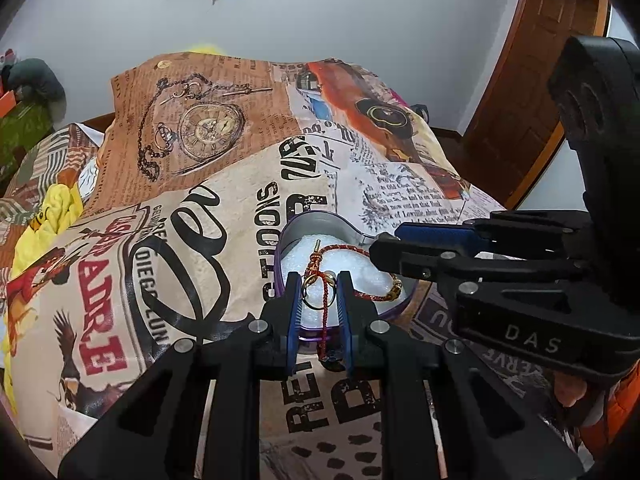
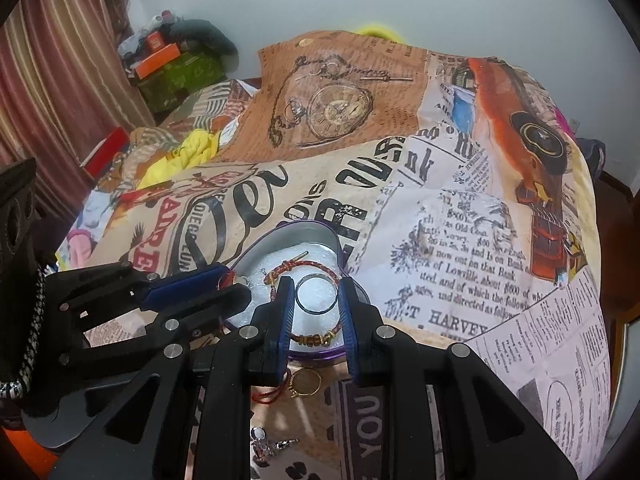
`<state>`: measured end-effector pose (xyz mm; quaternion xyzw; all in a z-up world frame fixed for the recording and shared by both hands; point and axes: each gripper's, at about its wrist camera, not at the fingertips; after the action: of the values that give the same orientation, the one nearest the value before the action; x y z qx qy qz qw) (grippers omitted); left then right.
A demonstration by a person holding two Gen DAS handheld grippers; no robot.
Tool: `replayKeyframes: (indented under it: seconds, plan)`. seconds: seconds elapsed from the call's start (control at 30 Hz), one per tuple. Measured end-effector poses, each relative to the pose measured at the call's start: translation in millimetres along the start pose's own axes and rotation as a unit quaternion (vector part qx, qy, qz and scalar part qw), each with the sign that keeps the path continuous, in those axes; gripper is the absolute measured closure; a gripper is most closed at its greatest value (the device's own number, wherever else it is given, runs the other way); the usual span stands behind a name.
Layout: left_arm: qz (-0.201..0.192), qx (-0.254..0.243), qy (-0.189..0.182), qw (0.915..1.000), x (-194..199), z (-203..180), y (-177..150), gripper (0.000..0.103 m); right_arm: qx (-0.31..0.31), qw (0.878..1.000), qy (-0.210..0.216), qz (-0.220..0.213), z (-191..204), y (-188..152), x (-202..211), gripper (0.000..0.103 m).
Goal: Organize jewelry
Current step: 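Release the red cord into the tin with the left tool while the right tool lowers the hoop ring in, then open both tools and move them toward the remaining rings and pendant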
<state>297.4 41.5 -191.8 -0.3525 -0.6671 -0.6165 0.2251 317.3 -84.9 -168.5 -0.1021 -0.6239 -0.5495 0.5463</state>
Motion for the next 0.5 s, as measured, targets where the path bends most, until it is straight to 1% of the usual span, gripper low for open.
replayKeyframes:
  seconds: [0.17, 0.23, 0.3, 0.37, 0.5]
  plan:
    - [-0.007, 0.003, -0.001, 1.0, 5.1, 1.4, -0.1, 0.087, 0.01, 1.0, -0.009, 0.006, 2.8, 0.3, -3.0, 0.083]
    - [-0.006, 0.002, 0.002, 1.0, 6.2, 1.3, -0.5, 0.087, 0.013, 1.0, -0.01, 0.013, 3.5, -0.1, -4.3, 0.08]
    - [-0.006, 0.002, 0.003, 1.0, 8.3, 1.5, -0.8, 0.087, 0.012, 1.0, -0.017, 0.01, 2.9, -0.9, -2.6, 0.07]
    - [-0.009, 0.001, 0.003, 1.0, 13.0, 0.5, -1.8, 0.087, 0.013, 1.0, -0.022, 0.004, 2.9, -1.9, 3.2, 0.068]
    - [-0.015, 0.001, 0.008, 0.9999, 24.7, -2.2, -2.0, 0.087, 0.012, 0.999, -0.03, -0.009, 2.6, -4.2, 19.2, 0.068]
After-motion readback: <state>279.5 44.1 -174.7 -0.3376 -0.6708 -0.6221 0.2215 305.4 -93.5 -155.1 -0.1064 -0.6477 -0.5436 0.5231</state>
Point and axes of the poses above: each gripper's, at about its wrist camera, not at the fingertips, and x roughly against the way its jaws point, z to its left, y to its top, and after that the axes turned 3 degrees about -x, right-handed
